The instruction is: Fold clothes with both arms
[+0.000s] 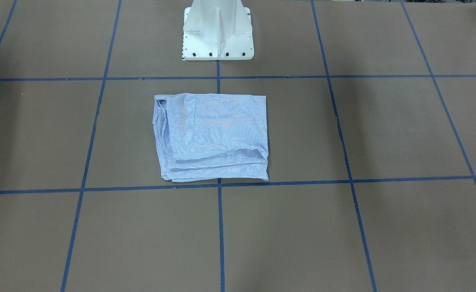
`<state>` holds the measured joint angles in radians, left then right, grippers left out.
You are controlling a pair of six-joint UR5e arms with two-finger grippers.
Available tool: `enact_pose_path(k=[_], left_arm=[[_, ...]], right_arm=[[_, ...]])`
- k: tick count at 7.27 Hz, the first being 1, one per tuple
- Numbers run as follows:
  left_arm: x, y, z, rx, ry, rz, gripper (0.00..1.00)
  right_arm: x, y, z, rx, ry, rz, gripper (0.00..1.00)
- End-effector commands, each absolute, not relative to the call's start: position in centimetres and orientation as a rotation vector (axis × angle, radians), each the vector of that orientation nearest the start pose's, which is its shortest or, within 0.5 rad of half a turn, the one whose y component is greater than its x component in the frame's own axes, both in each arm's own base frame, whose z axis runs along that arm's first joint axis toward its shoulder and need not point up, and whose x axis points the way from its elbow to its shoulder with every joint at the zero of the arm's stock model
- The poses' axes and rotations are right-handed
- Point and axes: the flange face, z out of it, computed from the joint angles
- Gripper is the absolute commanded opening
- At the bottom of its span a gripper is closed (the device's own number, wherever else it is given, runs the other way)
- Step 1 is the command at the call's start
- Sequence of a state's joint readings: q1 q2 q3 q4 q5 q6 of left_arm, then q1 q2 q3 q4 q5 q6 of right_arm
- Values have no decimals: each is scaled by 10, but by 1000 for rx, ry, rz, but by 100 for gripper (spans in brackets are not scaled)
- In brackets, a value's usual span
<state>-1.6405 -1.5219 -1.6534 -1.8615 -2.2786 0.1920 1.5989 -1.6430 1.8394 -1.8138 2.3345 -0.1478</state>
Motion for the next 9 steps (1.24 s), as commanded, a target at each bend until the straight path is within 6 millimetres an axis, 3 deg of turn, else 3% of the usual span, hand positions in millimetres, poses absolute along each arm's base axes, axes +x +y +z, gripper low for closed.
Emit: enact_pose_path(k=[1,4,6,9], left_arm=[[-102,-458,640,350,658,208,100],[-97,-442,650,195,673,149,100],[-94,-456,644,30,650,78,100],[-91,-458,645,-5,657,-50,100]], right_arm=[[82,-438,601,13,-764,-70,100],[82,-436,601,6,-768,-66,100],[82,-436,603,1,-760,-66,100],[82,-434,617,-32,-762,-44,100]])
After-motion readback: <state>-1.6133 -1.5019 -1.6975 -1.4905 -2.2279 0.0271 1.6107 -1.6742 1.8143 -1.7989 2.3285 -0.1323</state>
